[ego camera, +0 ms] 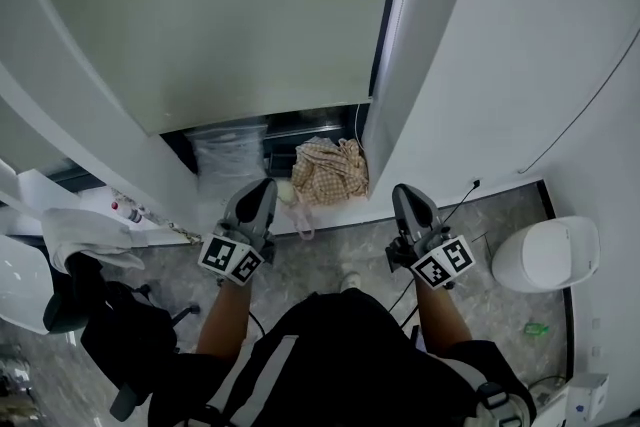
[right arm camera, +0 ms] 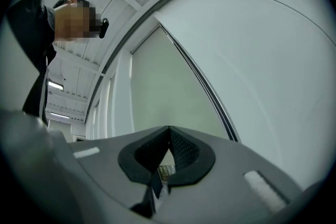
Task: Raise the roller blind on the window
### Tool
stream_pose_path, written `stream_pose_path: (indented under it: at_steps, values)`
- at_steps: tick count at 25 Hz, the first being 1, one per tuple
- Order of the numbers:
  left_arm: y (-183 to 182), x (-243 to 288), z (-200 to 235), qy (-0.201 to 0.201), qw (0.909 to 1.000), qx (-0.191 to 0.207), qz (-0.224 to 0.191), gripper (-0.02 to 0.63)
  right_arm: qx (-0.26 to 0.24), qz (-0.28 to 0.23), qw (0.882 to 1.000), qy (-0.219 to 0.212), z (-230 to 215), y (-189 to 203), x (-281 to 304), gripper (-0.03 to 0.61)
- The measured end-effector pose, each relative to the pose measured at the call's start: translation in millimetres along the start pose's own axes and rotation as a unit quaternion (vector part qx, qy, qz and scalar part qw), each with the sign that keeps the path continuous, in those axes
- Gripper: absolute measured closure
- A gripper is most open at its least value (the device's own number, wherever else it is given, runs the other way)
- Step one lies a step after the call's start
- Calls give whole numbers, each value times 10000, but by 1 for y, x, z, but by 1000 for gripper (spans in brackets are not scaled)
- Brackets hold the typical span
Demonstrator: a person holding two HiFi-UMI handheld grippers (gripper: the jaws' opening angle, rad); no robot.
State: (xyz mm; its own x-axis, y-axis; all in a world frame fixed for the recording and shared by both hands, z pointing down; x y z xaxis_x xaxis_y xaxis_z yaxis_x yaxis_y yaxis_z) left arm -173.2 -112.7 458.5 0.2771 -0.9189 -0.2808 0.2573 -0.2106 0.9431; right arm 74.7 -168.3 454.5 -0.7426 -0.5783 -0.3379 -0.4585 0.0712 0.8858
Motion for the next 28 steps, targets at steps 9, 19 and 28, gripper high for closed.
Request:
stream_pose_path:
  at_steps: [9,19,28]
  values:
    - [5,88,-10,411,9991,2,-93,612,189,-389,9987,-263,-48,-37,30,577]
    - [24,174,-19,1018,9945,-229,-132,611,-185,-308,9993,-120,-81,-42,30,577]
    - [13,257,-20,1857,9799,-712,-181,611,-306,-599,9967,452,-94,-55,31,577]
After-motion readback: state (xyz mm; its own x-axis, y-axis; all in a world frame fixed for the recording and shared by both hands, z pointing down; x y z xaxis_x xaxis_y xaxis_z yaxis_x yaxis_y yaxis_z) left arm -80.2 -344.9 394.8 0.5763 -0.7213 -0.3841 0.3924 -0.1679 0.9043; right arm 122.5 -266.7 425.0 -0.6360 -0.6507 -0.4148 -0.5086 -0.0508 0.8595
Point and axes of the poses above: the fingertips, and each gripper's own axes: x forward along the fingers, z to its left, y out of its underside, the point moved 1 cm from there along -x, backward along the fingers, and after that the axes turned 5 degrees about -z, right-handed, at the moved point
